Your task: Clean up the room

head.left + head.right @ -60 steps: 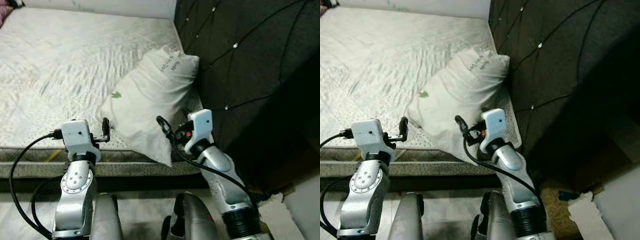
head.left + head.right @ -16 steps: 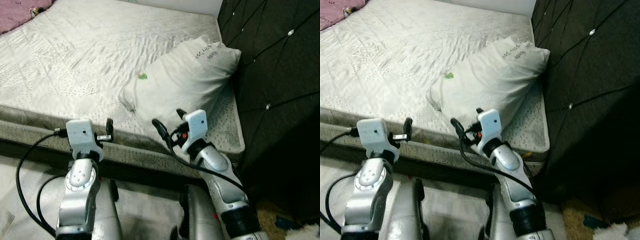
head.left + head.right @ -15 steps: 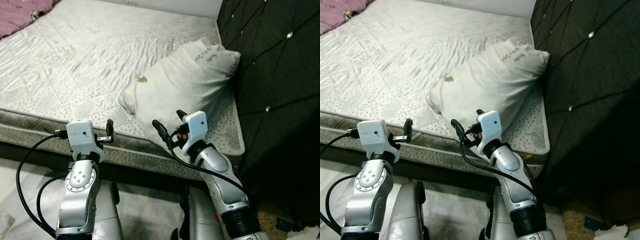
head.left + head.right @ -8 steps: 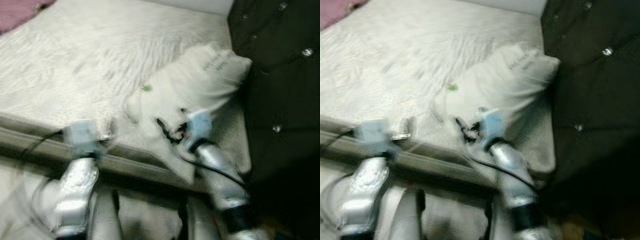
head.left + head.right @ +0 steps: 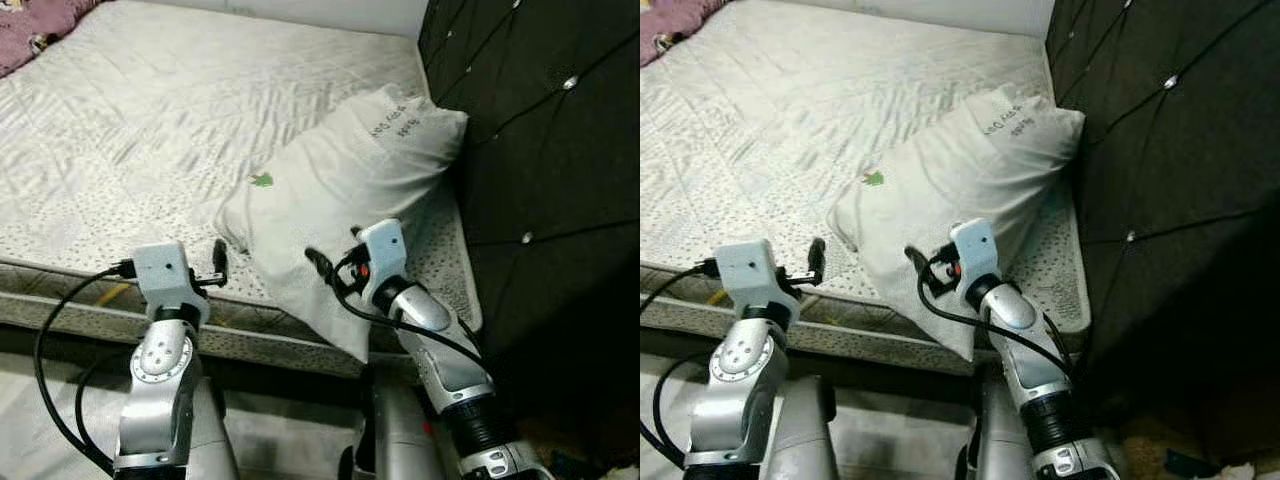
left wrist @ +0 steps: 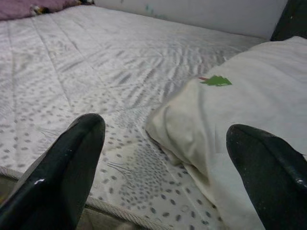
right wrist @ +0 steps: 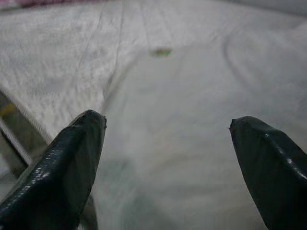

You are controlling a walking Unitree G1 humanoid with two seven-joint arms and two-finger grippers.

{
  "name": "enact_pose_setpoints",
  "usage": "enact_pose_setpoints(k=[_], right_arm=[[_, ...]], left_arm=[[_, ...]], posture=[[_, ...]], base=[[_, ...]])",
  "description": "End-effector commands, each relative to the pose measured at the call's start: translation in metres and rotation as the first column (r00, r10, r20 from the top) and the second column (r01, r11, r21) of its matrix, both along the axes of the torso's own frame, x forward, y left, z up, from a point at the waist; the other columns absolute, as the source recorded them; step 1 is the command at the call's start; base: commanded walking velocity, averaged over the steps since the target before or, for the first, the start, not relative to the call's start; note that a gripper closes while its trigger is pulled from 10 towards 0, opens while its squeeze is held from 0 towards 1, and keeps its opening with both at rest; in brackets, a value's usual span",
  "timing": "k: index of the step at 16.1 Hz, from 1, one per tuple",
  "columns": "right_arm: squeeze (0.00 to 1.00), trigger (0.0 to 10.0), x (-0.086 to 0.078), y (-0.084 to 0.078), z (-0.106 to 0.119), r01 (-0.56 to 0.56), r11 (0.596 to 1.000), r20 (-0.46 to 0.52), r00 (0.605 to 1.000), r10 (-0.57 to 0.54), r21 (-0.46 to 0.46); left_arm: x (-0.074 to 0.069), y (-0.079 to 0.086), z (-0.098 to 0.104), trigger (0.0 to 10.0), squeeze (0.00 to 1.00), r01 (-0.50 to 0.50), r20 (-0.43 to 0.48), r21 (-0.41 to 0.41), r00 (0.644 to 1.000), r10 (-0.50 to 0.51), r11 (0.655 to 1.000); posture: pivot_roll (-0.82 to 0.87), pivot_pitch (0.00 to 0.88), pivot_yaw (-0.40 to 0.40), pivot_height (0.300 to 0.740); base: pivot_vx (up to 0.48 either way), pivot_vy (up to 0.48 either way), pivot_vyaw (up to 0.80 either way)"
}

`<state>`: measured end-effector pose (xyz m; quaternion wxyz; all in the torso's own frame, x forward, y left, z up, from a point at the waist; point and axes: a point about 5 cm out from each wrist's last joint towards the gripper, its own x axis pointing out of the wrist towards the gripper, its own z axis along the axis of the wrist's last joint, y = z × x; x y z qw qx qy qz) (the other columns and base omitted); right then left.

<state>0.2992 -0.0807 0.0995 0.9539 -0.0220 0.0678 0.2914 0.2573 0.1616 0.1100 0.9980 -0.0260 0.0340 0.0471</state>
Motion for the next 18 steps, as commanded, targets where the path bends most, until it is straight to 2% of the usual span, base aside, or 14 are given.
enact_pose_setpoints(k=[1,3,4,5,7,10,12,13,15,17,18], right_arm=[[0.0,10.0,0.004,-0.001,-0.005,-0.024,0.998,-0.041,0.999,0.022,-0.056],[0.0,10.0,0.01,-0.004,-0.014,-0.019,0.993,-0.095,0.995,0.007,-0.121],[0.0,10.0,0.017,-0.007,-0.019,0.038,0.984,-0.127,0.99,-0.06,-0.172],[0.0,10.0,0.019,-0.008,-0.02,0.055,0.982,-0.139,0.987,-0.081,-0.179],[0.0,10.0,0.03,-0.005,-0.017,0.103,0.98,-0.158,0.979,-0.131,-0.172],[0.0,10.0,0.035,-0.006,-0.02,0.169,0.973,-0.2,0.96,-0.199,-0.158],[0.0,10.0,0.033,-0.019,-0.016,0.255,0.963,-0.228,0.936,-0.268,-0.083],[0.0,10.0,0.028,-0.027,-0.014,0.279,0.958,-0.235,0.929,-0.286,-0.062],[0.0,10.0,0.006,-0.035,-0.009,0.26,0.965,-0.255,0.933,-0.253,-0.005],[0.0,10.0,-0.032,-0.036,-0.006,0.13,0.991,-0.294,0.949,-0.113,0.039],[0.0,10.0,-0.045,-0.038,-0.005,0.076,0.996,-0.302,0.951,-0.061,0.038]], left_arm=[[-0.001,-0.001,0.001,10.0,0.0,-0.004,-0.017,0.012,1.0,0.005,1.0],[-0.002,0.0,0.0,10.0,0.0,-0.011,-0.032,0.017,0.999,0.012,1.0],[-0.004,0.003,-0.001,10.0,0.0,-0.025,-0.056,0.033,0.998,0.027,0.999],[-0.004,0.004,0.0,10.0,0.0,-0.03,-0.061,0.032,0.998,0.032,0.999],[-0.008,0.007,0.006,10.0,0.0,-0.033,-0.07,0.036,0.997,0.035,0.999],[-0.017,0.015,0.004,10.0,0.0,-0.051,-0.097,0.052,0.994,0.056,0.997],[-0.02,0.016,0.003,10.0,0.0,-0.057,-0.107,0.057,0.992,0.063,0.997],[-0.02,0.015,0.003,10.0,0.0,-0.054,-0.109,0.053,0.992,0.06,0.997],[-0.018,0.01,0.004,10.0,0.0,-0.027,-0.114,0.045,0.993,0.032,0.999],[-0.014,0.008,0.004,10.0,0.0,-0.011,-0.117,0.04,0.993,0.015,0.999],[-0.012,0.008,0.003,10.0,0.0,-0.004,-0.118,0.038,0.993,0.008,0.999]], posture=[[0.11,0.048,-0.095,0.553],[0.12,0.052,-0.095,0.553],[0.13,0.05,-0.094,0.553],[0.14,0.049,-0.094,0.553],[0.17,0.049,-0.092,0.553],[0.19,0.048,-0.092,0.553],[0.19,0.045,-0.087,0.553],[0.18,0.044,-0.082,0.553],[0.16,0.043,-0.07,0.553],[0.12,0.041,-0.053,0.553],[0.1,0.041,-0.049,0.553]], base=[[0.0,0.0,0.0],[0.0,0.0,0.0],[0.0,0.0,0.0],[0.0,0.0,0.0],[0.0,0.0,0.0],[0.0,0.0,0.0],[0.0,0.0,0.0],[0.0,0.0,0.0],[0.0,0.0,0.0],[0.0,0.0,0.0],[0.0,0.0,0.0]])
